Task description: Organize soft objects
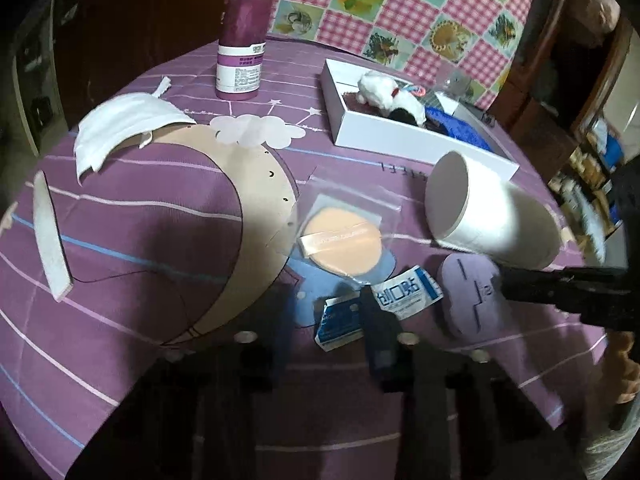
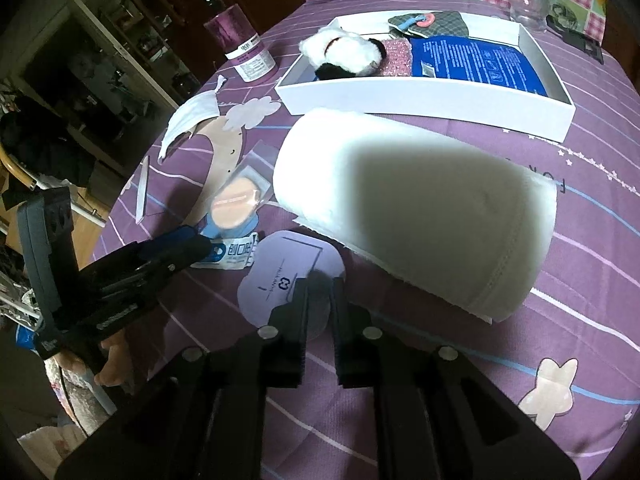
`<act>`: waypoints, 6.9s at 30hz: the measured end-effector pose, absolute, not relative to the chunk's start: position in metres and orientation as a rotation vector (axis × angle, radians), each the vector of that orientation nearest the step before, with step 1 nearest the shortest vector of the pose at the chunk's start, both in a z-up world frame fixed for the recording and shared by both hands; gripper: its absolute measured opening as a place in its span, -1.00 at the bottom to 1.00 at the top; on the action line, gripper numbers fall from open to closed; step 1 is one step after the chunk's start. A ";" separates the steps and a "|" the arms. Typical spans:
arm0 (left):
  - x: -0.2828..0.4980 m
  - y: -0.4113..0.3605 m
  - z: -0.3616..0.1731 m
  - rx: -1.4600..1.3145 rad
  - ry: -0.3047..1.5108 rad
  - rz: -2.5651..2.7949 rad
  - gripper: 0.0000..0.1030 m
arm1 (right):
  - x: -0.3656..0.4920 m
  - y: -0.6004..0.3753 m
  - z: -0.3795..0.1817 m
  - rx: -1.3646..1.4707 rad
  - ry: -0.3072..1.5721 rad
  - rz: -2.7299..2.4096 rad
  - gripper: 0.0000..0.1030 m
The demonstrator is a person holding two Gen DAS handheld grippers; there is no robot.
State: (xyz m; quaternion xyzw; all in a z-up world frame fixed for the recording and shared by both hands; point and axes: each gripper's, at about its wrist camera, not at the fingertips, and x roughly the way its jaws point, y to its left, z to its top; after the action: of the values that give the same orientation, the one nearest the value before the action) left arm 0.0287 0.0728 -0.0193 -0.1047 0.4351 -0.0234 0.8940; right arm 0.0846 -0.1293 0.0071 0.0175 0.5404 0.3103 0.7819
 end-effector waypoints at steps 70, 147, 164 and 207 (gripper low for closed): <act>0.002 0.032 0.023 -0.073 0.734 -0.047 -1.00 | 0.054 -0.123 0.032 -0.023 1.031 0.780 -0.74; 0.207 -0.019 0.011 -0.106 0.802 -0.127 -0.97 | 0.254 -0.211 0.030 0.406 1.085 0.337 -0.73; 0.186 -0.006 0.036 -0.198 0.668 -0.146 0.13 | 0.238 -0.215 0.067 0.389 0.999 0.330 -0.07; 0.099 0.081 0.025 -0.226 0.716 0.144 0.14 | 0.210 -0.176 0.073 0.211 1.202 0.550 -0.02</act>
State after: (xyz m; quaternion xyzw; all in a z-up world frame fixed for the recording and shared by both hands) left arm 0.0993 0.0810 0.0246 -0.1104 0.3492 0.0701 0.9279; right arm 0.2100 -0.1756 0.0733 0.0976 0.5570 0.2549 0.7844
